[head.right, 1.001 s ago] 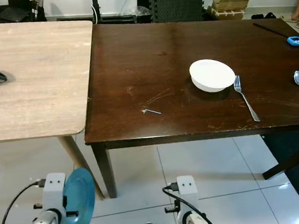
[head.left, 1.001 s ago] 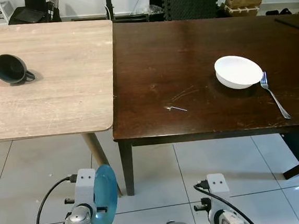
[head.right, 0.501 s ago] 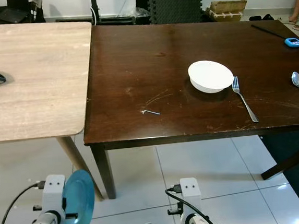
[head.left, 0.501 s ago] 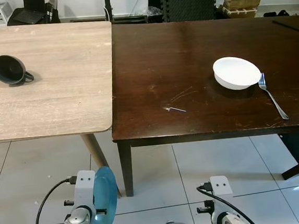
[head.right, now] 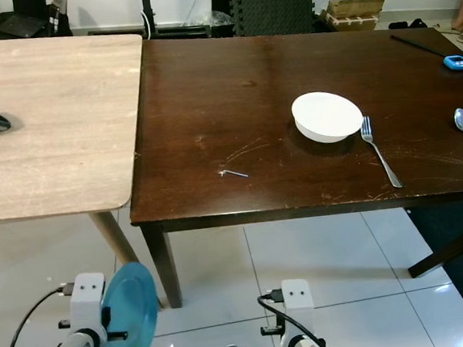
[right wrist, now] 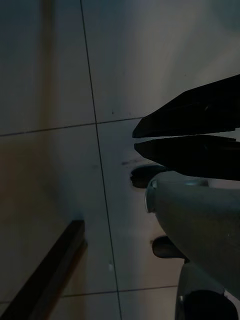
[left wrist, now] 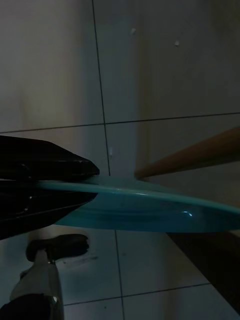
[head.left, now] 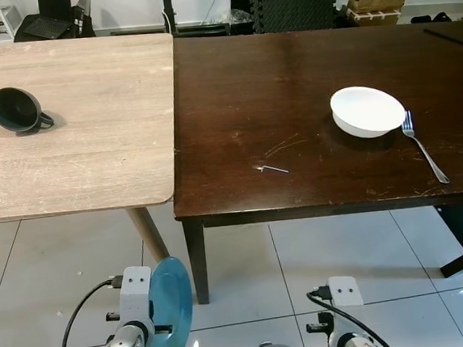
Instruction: Setting the table
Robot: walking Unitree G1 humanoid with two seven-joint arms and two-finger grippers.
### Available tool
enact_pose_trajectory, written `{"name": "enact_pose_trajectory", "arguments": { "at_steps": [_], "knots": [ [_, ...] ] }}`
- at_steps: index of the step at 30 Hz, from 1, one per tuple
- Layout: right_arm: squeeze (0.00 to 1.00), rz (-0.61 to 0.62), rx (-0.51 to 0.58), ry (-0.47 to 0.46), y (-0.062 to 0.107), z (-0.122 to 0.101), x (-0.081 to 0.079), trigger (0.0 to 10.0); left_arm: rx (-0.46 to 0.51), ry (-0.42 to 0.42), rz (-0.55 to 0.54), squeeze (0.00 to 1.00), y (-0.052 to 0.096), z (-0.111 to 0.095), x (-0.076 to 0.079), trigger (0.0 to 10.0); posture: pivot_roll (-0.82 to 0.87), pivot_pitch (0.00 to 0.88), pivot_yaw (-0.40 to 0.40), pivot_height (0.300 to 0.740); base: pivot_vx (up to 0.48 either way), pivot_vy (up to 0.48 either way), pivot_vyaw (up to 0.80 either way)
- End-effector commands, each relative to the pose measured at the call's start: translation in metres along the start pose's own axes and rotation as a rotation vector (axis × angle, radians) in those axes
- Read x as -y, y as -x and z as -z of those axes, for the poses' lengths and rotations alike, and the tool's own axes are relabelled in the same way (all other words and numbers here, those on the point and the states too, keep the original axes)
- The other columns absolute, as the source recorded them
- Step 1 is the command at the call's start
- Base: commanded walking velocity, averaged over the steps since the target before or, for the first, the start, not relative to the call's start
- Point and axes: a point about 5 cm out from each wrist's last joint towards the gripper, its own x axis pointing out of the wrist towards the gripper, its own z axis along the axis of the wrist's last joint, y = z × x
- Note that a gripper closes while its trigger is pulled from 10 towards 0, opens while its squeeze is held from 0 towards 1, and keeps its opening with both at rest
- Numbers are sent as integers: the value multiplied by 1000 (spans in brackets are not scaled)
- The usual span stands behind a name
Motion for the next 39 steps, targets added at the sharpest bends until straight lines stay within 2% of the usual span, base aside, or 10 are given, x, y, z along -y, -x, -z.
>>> {"name": "enact_pose_trajectory", "arguments": {
  "at_steps": [1,11,13,15,17,19,24,28,32,39],
  "knots": [
    [0,5,4,-13,2,2,4,10000,11,14,-9,0,2,3,-4,10000,48,36,5,740,0,0,0],
    [0,-51,41,-37,3,-1,5,10000,78,43,148,0,5,2,6,10000,46,40,0,740,0,0,0],
    [0,-89,47,-49,2,-3,4,10000,14,1,98,0,5,9,-1,10000,46,40,0,740,0,0,0],
    [0,-91,14,38,2,-1,2,10000,-94,-65,-36,0,7,20,-16,10000,45,41,-1,740,0,0,0],
    [0,-78,11,79,1,-1,2,10000,-120,-71,-83,0,7,22,-22,10000,45,41,-1,740,0,0,0],
    [0,-49,64,58,-1,-11,-1,10000,-88,-5,-93,0,6,18,-21,10000,45,41,-1,740,0,0,0],
    [0,-104,116,55,-4,-20,-14,10000,-13,39,-63,0,4,8,-15,10000,48,40,1,740,0,0,0],
    [0,-254,200,-78,-4,-30,-29,10000,123,207,-30,0,2,-10,-11,10000,52,41,2,740,0,0,0],
    [0,-290,223,-130,-4,-33,-33,10000,154,265,-23,0,1,-16,-12,10000,53,42,1,740,0,0,0],
    [0,-127,175,-51,-5,-29,-17,10000,188,357,-53,0,1,-21,-19,10000,56,42,0,740,0,0,0]
  ]
}}
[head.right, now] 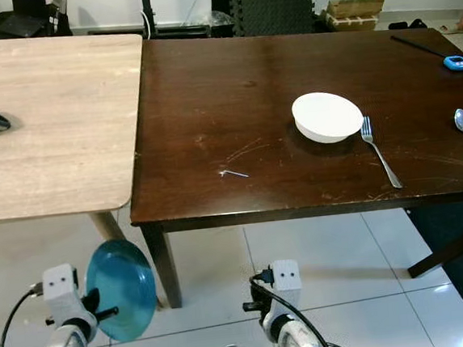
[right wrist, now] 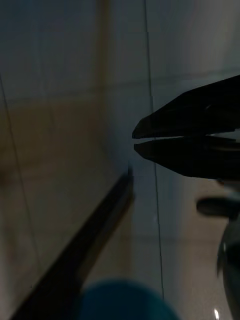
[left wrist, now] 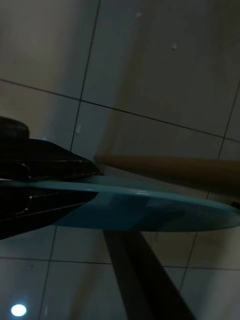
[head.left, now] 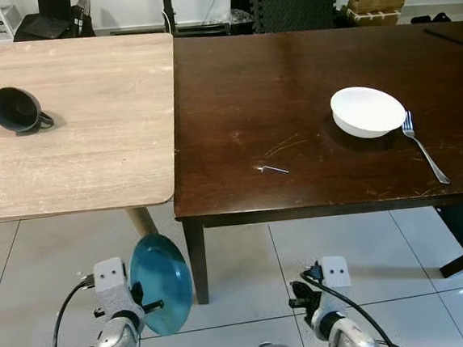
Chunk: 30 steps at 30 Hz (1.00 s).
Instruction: Setting the table
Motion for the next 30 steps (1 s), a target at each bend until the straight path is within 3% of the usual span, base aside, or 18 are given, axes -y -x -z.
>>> {"name": "enact_pose_trajectory", "arguments": {
  "at_steps": [1,8,12,18,21,22,24,30],
  "knots": [
    [0,35,-30,9,2,5,3,10000,13,18,1,0,0,-2,0,10000,56,42,0,740,0,0,0],
    [0,102,-57,36,4,7,13,10000,50,-20,31,0,-1,-7,3,10000,59,43,3,740,0,0,0],
    [0,95,-34,26,4,5,13,10000,77,11,92,0,-3,-12,9,10000,59,42,5,740,0,0,0],
    [0,99,-32,35,5,6,11,10000,78,-102,170,0,-3,-12,20,10000,63,42,7,740,0,0,0],
    [0,103,-33,36,4,6,11,10000,81,-132,97,0,-3,-14,14,10000,55,38,12,740,0,0,0],
    [0,104,-33,36,4,6,10,10000,57,-148,20,0,-4,-13,7,10000,55,38,12,740,0,0,0],
    [0,106,-34,37,4,6,10,10000,64,-97,-67,0,-4,-16,-3,10000,51,36,12,740,0,0,0],
    [0,112,-51,37,4,7,12,10000,57,-109,-18,0,-4,-14,0,10000,48,29,14,740,0,0,0]
  ]
}}
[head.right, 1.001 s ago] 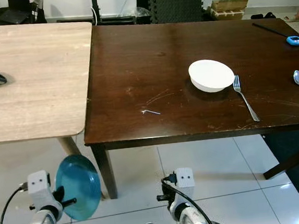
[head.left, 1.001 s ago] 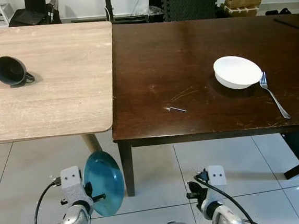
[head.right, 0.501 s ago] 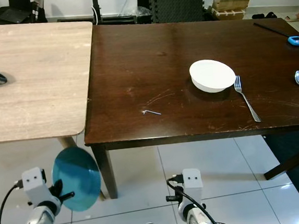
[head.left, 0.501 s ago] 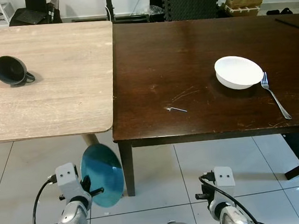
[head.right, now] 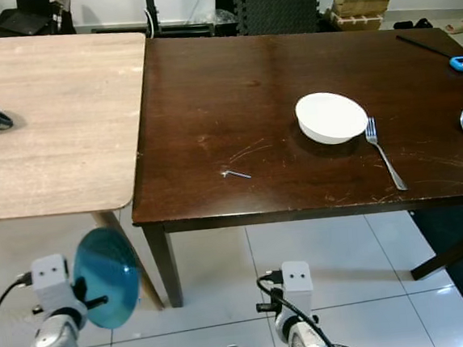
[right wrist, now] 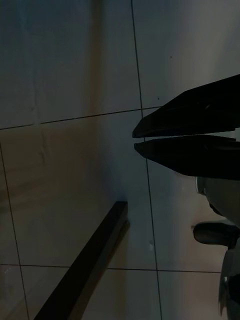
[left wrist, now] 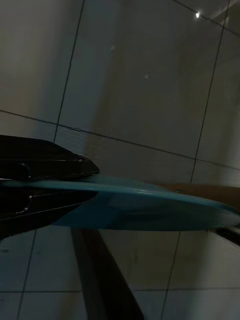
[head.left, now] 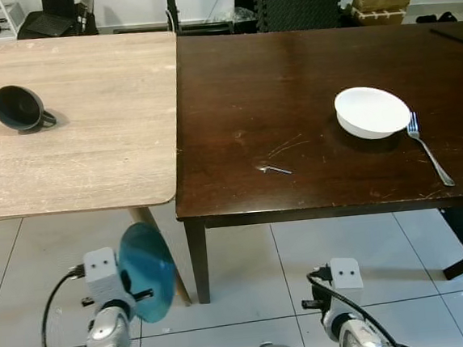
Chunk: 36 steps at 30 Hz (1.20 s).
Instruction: Setting the table
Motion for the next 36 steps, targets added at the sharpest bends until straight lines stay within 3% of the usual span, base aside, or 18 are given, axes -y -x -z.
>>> {"name": "enact_pose_trajectory", "arguments": {
  "at_steps": [1,26,36],
  "knots": [
    [0,4,-28,1,2,5,1,10000,-30,-7,24,0,2,8,4,10000,47,27,15,740,0,0,0],
    [0,8,-41,23,2,6,3,10000,-34,-22,50,0,5,13,11,10000,43,25,5,740,0,0,0],
    [0,13,-41,24,2,6,3,10000,-29,-17,52,0,4,11,12,10000,42,28,5,740,0,-375,0]
  ]
}}
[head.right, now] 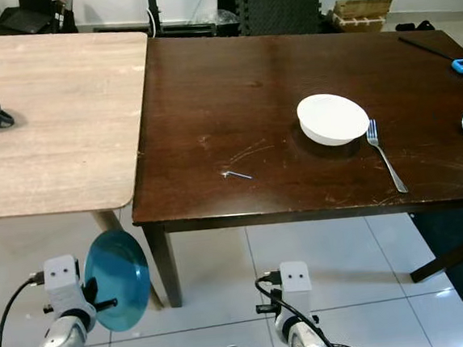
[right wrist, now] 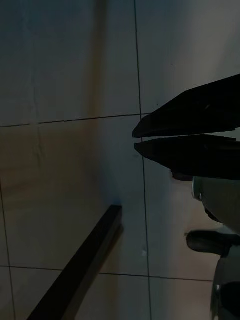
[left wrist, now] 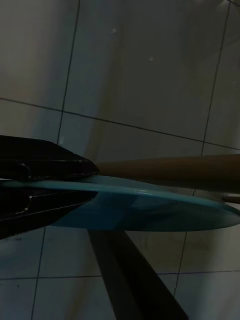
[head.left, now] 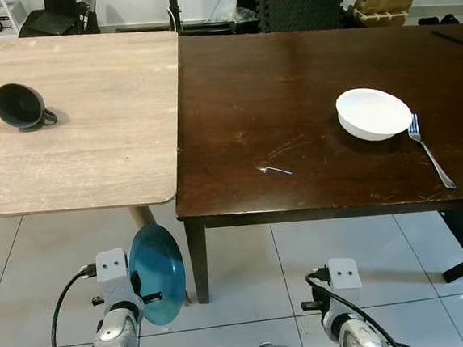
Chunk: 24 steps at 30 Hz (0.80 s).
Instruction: Setting the table
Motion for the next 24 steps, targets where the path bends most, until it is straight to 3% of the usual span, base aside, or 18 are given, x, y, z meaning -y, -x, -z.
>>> {"name": "enact_pose_trajectory", "arguments": {
  "at_steps": [1,24],
  "knots": [
    [0,15,-27,-2,2,5,3,10000,-15,-5,3,0,2,5,1,10000,42,28,5,740,0,-480,0],
    [0,14,-25,2,1,4,3,10000,-11,1,-6,0,1,3,-1,10000,41,31,1,740,0,-480,0]
  ]
}}
